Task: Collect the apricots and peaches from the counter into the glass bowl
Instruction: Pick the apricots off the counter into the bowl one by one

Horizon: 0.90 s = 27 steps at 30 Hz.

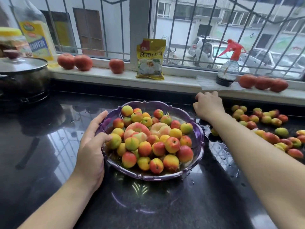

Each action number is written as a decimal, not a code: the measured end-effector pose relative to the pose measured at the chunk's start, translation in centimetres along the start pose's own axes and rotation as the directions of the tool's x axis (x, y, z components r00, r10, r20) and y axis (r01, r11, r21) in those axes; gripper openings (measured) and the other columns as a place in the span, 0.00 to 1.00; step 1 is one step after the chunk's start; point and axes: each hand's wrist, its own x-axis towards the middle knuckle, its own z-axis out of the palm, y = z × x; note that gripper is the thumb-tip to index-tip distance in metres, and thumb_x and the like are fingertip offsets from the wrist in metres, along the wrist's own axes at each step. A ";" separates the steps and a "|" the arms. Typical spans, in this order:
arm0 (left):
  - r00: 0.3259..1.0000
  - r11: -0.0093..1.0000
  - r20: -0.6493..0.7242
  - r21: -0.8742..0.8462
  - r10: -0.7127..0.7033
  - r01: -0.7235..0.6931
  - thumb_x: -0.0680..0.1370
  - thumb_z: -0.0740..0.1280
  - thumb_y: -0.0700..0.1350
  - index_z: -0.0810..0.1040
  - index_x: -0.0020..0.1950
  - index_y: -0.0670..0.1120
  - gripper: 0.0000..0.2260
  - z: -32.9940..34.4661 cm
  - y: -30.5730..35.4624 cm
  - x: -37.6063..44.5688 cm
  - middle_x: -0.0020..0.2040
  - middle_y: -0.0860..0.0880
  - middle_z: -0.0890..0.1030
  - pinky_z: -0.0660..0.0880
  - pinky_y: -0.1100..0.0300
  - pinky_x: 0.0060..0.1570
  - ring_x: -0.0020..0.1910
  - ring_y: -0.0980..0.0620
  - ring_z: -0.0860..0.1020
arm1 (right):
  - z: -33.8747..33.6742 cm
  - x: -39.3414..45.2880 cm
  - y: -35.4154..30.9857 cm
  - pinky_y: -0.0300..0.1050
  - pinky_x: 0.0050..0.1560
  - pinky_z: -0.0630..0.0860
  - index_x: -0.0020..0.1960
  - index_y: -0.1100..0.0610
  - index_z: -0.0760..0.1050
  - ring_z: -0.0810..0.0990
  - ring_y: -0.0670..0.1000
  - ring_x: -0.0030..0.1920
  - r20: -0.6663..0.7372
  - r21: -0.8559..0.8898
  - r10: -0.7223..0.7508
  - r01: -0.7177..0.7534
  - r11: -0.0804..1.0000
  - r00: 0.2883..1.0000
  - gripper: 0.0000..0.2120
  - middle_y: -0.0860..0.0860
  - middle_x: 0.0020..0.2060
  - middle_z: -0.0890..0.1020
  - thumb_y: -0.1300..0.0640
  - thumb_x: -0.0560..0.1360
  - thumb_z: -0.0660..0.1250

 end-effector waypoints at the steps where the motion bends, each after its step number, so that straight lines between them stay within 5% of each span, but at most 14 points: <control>1: 1.000 1.000 0.001 -0.003 0.004 -0.004 0.69 0.65 0.41 0.83 0.66 0.59 0.27 0.0 -0.1 0.1 0.61 0.52 0.86 0.79 0.48 0.62 0.62 0.49 0.84 | 0.5 0.6 -0.2 0.56 0.61 0.71 0.68 0.56 0.74 0.71 0.63 0.64 0.003 -0.097 -0.057 0.057 0.994 0.998 0.19 0.59 0.62 0.79 0.48 0.80 0.62; 4: 1.000 1.000 -0.002 -0.011 0.005 -0.005 0.69 0.65 0.41 0.84 0.63 0.60 0.26 -0.1 -0.2 0.2 0.61 0.52 0.87 0.78 0.49 0.61 0.62 0.49 0.84 | 1.9 2.0 0.0 0.55 0.64 0.69 0.66 0.55 0.73 0.71 0.63 0.65 0.074 -0.279 -0.086 0.103 0.955 0.994 0.17 0.58 0.63 0.79 0.49 0.80 0.62; 9: 1.000 1.000 -0.002 0.008 0.007 -0.007 0.75 0.64 0.38 0.83 0.65 0.60 0.24 -0.1 -0.1 0.1 0.60 0.54 0.87 0.79 0.52 0.59 0.61 0.50 0.85 | 2.3 2.2 0.1 0.55 0.67 0.67 0.62 0.55 0.74 0.73 0.62 0.63 0.031 -0.273 -0.110 0.114 0.955 0.993 0.13 0.57 0.60 0.81 0.52 0.80 0.62; 12: 1.000 1.000 -0.001 0.005 -0.006 0.006 0.70 0.65 0.42 0.83 0.65 0.61 0.26 0.0 0.0 0.0 0.61 0.54 0.86 0.79 0.51 0.59 0.62 0.51 0.84 | 0.4 1.3 -0.7 0.54 0.60 0.72 0.62 0.55 0.76 0.75 0.61 0.60 -0.027 0.125 -0.029 0.032 0.992 0.999 0.14 0.57 0.57 0.82 0.51 0.80 0.64; 15: 1.000 1.000 -0.011 0.013 -0.010 0.010 0.71 0.65 0.41 0.82 0.68 0.59 0.27 0.1 0.2 -0.2 0.61 0.54 0.86 0.80 0.56 0.56 0.60 0.52 0.85 | -4.3 -1.2 -1.6 0.47 0.50 0.76 0.58 0.52 0.78 0.80 0.55 0.52 0.042 0.675 0.046 -0.062 0.735 0.998 0.11 0.51 0.49 0.82 0.50 0.77 0.70; 17: 1.000 1.000 -0.017 0.020 -0.018 0.018 0.76 0.64 0.37 0.80 0.69 0.57 0.25 0.3 0.4 -0.2 0.58 0.56 0.87 0.80 0.59 0.54 0.59 0.54 0.85 | -7.7 -4.3 -2.1 0.46 0.48 0.78 0.57 0.51 0.79 0.81 0.51 0.48 0.058 0.814 -0.050 -0.018 0.581 0.997 0.11 0.48 0.48 0.82 0.51 0.76 0.73; 19: 1.000 0.999 -0.020 0.033 -0.019 0.020 0.79 0.61 0.34 0.80 0.70 0.57 0.26 0.4 0.6 -0.4 0.56 0.58 0.87 0.80 0.59 0.53 0.57 0.56 0.85 | -10.1 -7.3 -2.8 0.45 0.48 0.80 0.58 0.50 0.81 0.82 0.48 0.48 0.068 0.818 -0.196 0.058 0.572 0.978 0.12 0.47 0.49 0.83 0.52 0.75 0.75; 21: 1.000 0.999 -0.022 0.044 -0.021 0.022 0.79 0.61 0.33 0.79 0.71 0.56 0.26 0.5 0.7 -0.6 0.55 0.58 0.87 0.79 0.60 0.53 0.57 0.57 0.85 | -10.6 -9.1 -3.5 0.44 0.50 0.80 0.59 0.48 0.82 0.82 0.46 0.49 0.107 0.732 -0.280 0.114 0.671 0.954 0.13 0.45 0.48 0.83 0.53 0.75 0.75; 27: 0.999 0.999 -0.024 0.032 -0.040 0.041 0.68 0.65 0.42 0.80 0.71 0.57 0.31 0.3 0.9 -0.7 0.60 0.55 0.86 0.79 0.53 0.59 0.60 0.53 0.84 | -7.9 -9.4 -5.8 0.52 0.61 0.75 0.65 0.48 0.80 0.76 0.54 0.61 0.035 0.432 -0.252 0.213 0.876 0.967 0.17 0.49 0.59 0.80 0.53 0.77 0.71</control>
